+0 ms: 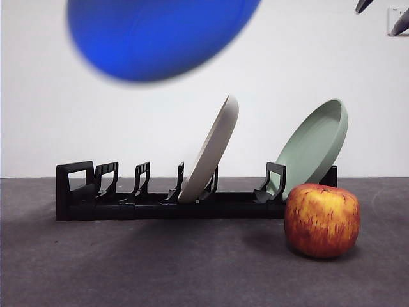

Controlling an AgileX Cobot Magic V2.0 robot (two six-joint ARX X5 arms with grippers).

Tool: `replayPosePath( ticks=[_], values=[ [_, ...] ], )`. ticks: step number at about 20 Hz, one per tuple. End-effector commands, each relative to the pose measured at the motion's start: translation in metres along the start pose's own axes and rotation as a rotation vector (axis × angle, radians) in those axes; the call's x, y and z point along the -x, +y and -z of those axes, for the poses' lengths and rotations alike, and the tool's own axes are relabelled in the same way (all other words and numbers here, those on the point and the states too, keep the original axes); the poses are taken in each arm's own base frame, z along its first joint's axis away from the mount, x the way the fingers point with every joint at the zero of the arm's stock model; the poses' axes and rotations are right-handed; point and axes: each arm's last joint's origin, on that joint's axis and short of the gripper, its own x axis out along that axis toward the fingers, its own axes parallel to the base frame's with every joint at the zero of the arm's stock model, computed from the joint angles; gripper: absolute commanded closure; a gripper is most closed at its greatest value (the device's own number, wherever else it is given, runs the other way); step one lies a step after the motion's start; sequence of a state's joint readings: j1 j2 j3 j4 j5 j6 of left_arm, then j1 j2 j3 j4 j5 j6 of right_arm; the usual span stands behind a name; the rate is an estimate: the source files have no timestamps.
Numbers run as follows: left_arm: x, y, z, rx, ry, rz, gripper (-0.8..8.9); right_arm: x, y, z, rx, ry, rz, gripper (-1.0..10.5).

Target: Take the blue plate from the plate rack,put the plate on the table,take the apple from the table,put the apple in the plate

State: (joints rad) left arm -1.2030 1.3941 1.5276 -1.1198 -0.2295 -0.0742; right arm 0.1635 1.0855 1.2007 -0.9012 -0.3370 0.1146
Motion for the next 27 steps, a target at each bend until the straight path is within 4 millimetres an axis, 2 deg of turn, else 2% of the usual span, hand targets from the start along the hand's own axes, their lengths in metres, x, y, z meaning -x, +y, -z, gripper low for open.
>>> replayPosePath(
  ticks=[1, 6, 8, 11, 14, 16, 19, 21, 23, 25, 27],
  values=[
    [-0.037, -0.013, 0.021, 0.029, 0.079, -0.034, 8.22, 0.0, 0.0, 0.001, 0.009, 0.009, 0.004, 6.6],
    [-0.105, -0.029, 0.062, 0.041, 0.106, -0.03, 8.22, 0.0, 0.0, 0.001, 0.007, 0.013, 0.004, 6.6],
    [-0.127, -0.029, 0.075, 0.008, 0.142, -0.103, 8.22, 0.0, 0.0, 0.001, 0.007, 0.013, 0.004, 6.6],
    [-0.154, -0.032, 0.082, -0.078, 0.225, -0.181, 8.22, 0.0, 0.0, 0.001, 0.007, 0.013, 0.004, 6.6],
    [-0.177, -0.033, 0.083, -0.114, 0.253, -0.162, 8.21, 0.0, 0.0, 0.001, 0.007, 0.013, 0.003, 6.6],
    [-0.178, -0.032, 0.083, -0.109, 0.254, -0.156, 7.85, 0.0, 0.0, 0.002, 0.005, 0.023, 0.003, 6.6],
    [-0.173, -0.029, 0.08, -0.081, 0.252, -0.13, 3.91, -0.001, 0.002, 0.005, 0.016, 0.057, -0.002, 6.6],
    [-0.158, -0.024, 0.071, -0.028, 0.225, -0.157, 3.73, -0.002, 0.007, 0.007, 0.035, 0.076, -0.017, 6.5],
    [-0.129, -0.017, 0.052, 0.024, 0.114, -0.192, 3.73, -0.004, 0.015, 0.009, 0.08, 0.089, -0.046, 5.5],
    [-0.089, -0.009, 0.033, 0.073, -0.037, -0.206, 3.74, -0.009, 0.025, 0.011, 0.118, 0.113, -0.079, 4.1],
    [-0.038, 0.004, 0.02, 0.127, -0.181, -0.23, 3.77, -0.018, 0.038, 0.015, 0.175, 0.153, -0.052, 4.0]
  ],
)
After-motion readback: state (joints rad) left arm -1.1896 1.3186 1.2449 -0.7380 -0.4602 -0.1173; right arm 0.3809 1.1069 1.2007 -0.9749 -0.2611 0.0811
